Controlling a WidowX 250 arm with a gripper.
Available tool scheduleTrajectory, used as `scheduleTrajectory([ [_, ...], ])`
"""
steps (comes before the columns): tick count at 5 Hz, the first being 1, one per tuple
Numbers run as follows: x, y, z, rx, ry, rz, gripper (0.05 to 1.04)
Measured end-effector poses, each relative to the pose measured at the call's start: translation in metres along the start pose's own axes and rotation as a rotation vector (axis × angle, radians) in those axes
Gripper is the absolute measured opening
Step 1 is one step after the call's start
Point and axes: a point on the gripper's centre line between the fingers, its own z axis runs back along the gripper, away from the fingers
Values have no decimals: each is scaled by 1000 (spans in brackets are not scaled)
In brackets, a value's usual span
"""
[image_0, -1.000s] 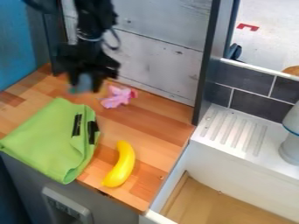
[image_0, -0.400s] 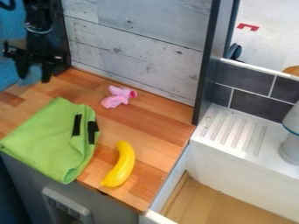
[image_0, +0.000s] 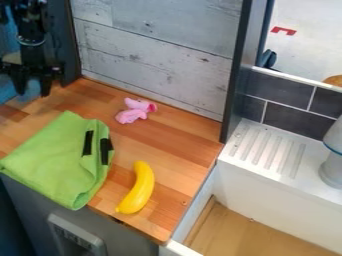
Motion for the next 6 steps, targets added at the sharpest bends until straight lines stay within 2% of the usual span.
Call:
scheduleTrajectory([
  [1,-3,-5,-22,-37,45,2,590],
  [2,-5,-12,-32,-69,68,5,590],
  [3,-6,-11,-34,-68,88,24,639],
  [4,-16,-10,-37,-57,129,50,933],
  [5,-26,-7,-24,-72,88,82,1007],
  [6,-17,-1,23,-123,-87,125,1002],
])
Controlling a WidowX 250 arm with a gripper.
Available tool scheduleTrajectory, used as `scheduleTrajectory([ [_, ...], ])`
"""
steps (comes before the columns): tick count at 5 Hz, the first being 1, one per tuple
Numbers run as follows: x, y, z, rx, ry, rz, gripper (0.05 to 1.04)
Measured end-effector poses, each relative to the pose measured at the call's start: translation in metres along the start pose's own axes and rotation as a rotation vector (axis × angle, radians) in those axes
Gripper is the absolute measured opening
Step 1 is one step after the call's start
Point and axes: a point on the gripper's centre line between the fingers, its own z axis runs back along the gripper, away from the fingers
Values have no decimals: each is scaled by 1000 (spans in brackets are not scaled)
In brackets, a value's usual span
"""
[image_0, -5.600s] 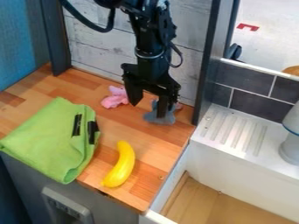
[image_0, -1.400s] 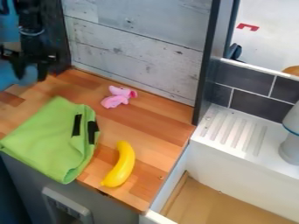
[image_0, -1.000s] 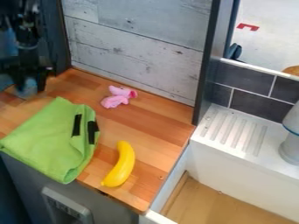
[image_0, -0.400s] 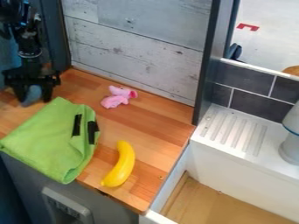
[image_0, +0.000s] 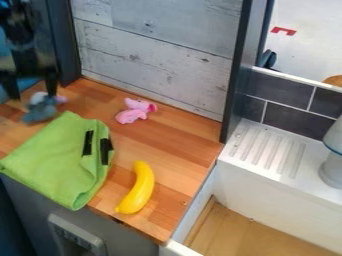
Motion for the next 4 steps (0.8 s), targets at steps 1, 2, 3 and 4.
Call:
scheduleTrajectory([
  [1,1,-7,29,-5,-93,-15,1001],
  [2,-2,-24,56,-52,-169,-66,1001],
  [3,-21,-68,63,-142,-154,-219,1001],
  [4,-47,-117,68,-213,-120,-386,1001],
])
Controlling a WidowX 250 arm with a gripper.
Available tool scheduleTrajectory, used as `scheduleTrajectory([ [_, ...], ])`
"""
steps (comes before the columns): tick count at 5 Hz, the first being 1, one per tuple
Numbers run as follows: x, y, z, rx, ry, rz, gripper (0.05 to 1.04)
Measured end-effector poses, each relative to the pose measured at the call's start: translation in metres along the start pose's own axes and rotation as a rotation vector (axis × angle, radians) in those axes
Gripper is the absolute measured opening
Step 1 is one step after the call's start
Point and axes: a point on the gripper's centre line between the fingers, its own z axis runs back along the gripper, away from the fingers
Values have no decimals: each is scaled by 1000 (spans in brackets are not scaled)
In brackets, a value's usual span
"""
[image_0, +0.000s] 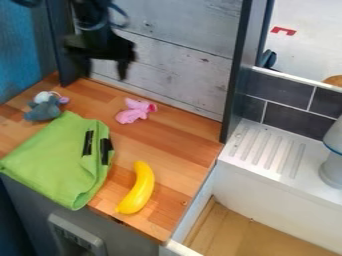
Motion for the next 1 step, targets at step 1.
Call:
scheduleTrajectory([
  [1,-15,-32,-26,33,100,-72,1001],
])
